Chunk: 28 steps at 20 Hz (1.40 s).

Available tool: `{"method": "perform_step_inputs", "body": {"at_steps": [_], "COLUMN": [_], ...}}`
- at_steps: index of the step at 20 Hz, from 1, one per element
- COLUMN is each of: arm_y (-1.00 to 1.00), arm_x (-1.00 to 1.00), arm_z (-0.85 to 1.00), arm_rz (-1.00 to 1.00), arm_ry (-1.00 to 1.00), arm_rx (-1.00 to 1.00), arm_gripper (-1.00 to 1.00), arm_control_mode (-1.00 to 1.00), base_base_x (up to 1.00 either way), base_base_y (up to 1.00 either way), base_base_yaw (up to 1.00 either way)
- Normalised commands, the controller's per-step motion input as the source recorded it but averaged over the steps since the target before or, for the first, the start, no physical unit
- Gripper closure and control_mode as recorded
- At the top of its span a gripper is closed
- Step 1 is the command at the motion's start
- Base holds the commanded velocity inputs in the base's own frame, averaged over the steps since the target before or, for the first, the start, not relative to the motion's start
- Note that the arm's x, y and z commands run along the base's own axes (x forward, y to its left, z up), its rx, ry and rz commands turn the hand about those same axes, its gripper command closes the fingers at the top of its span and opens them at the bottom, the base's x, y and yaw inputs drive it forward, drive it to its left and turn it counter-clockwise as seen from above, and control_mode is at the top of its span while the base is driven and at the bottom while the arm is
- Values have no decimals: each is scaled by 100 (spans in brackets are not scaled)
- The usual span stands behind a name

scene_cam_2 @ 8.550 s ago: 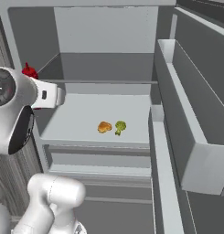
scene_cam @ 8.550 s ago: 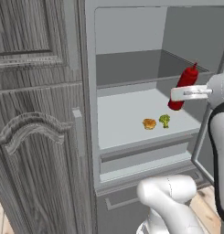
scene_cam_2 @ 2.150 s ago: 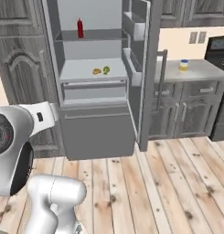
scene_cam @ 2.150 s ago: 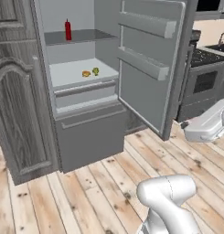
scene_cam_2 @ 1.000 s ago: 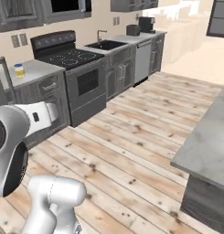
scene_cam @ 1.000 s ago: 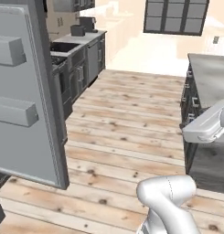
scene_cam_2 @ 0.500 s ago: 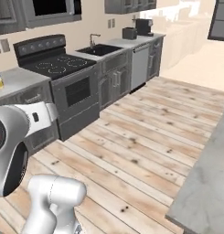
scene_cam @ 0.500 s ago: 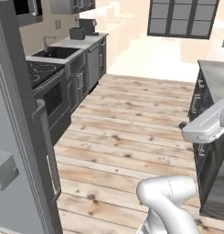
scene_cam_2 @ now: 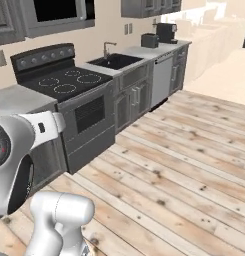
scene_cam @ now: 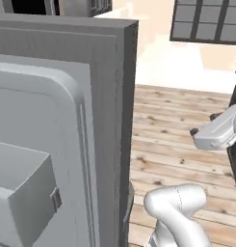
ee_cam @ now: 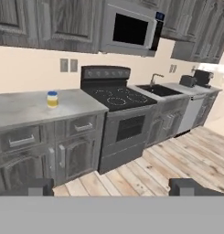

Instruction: Place the mayonnaise and ketchup from the counter to the top shelf of the fridge. If the existing items in the fridge are on the top shelf, move them to other shelves.

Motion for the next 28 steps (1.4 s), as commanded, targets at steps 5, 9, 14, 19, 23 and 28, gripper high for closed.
{"method": "perform_step_inputs", "body": {"at_steps": [5, 9, 14, 19, 23, 28], "arm_y": [0, 0, 0, 0, 0, 0], "arm_x": [0, 0, 0, 0, 0, 0], "arm_z": [0, 0, 0, 0, 0, 0], "arm_rz": [0, 0, 0, 0, 0, 0], "arm_ry": [0, 0, 0, 0, 0, 0], "arm_rx": [0, 0, 0, 0, 0, 0], "arm_gripper": [-100, -100, -100, -100, -100, -100], "arm_control_mode": [100, 100, 100, 100, 100, 100], "base_base_x": [100, 100, 100, 100, 100, 99], "base_base_y": [96, 64, 4, -9, -20, -12], "base_base_yaw": [13, 11, 11, 24, 59, 65]}}
